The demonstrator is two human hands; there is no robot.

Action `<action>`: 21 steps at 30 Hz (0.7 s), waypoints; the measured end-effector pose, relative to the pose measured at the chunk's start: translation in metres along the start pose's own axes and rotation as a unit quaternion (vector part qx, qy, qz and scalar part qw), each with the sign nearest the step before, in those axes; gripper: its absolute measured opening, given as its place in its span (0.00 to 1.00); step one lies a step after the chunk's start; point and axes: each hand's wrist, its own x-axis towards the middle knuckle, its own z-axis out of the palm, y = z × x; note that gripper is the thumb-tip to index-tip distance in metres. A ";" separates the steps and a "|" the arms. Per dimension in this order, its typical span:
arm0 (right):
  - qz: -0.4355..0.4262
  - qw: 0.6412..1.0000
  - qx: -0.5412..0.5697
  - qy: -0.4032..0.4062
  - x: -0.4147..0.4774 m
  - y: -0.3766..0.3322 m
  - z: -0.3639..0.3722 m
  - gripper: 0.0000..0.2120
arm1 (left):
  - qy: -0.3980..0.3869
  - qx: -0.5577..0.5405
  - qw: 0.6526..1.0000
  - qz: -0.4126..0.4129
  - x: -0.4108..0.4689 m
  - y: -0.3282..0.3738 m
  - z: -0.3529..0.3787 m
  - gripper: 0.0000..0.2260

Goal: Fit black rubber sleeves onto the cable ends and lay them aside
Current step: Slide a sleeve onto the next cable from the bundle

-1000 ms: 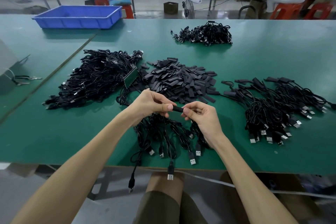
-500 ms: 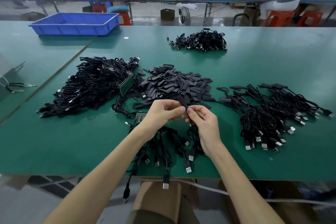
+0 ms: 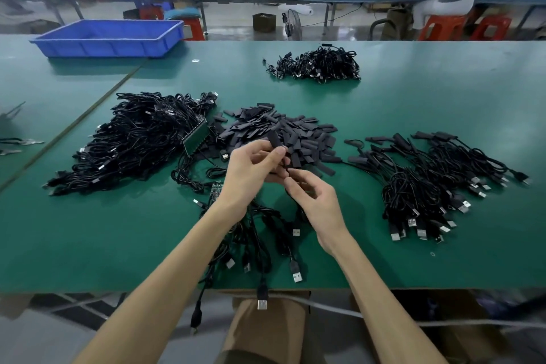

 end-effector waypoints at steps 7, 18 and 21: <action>0.012 0.997 0.061 0.055 -0.001 -0.001 -0.003 0.04 | -0.015 0.172 0.985 -0.026 0.000 -0.012 0.006 0.06; 0.081 0.976 0.169 0.108 -0.001 -0.004 -0.005 0.18 | -0.173 0.137 0.973 -0.064 -0.011 -0.009 0.020 0.07; 0.079 0.959 0.232 0.144 0.003 -0.003 -0.007 0.20 | -0.161 0.062 0.982 -0.077 0.000 0.005 0.029 0.10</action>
